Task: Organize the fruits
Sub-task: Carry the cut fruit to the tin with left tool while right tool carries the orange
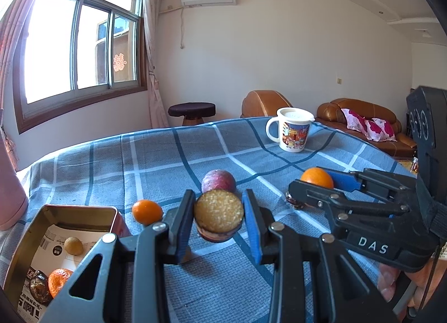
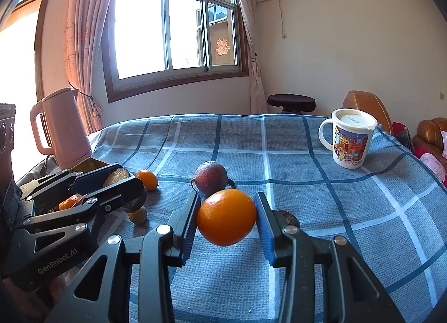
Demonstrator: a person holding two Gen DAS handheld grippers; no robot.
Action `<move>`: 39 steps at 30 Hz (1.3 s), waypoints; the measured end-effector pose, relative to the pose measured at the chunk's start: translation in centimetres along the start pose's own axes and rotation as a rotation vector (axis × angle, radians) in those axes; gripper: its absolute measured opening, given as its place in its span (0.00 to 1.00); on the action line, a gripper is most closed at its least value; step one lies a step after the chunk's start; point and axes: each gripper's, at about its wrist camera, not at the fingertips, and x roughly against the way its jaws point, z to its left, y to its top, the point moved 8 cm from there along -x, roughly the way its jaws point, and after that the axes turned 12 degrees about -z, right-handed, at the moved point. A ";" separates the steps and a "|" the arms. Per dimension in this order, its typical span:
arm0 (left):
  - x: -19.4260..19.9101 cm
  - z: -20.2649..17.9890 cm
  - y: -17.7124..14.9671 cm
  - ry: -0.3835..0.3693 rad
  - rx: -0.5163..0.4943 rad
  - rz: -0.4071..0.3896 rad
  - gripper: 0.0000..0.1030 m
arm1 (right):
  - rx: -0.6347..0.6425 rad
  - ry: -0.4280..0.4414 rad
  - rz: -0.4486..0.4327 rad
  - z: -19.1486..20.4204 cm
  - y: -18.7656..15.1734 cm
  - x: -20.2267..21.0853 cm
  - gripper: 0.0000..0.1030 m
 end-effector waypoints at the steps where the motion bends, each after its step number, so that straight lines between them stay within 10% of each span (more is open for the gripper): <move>1: 0.1 0.0 0.0 0.000 0.001 -0.003 0.35 | 0.001 0.000 -0.002 0.0 0.0 0.0 0.41; 39: 3.7 2.9 -0.1 0.071 0.061 -0.047 0.35 | 0.098 0.073 -0.040 4.0 0.4 0.2 0.40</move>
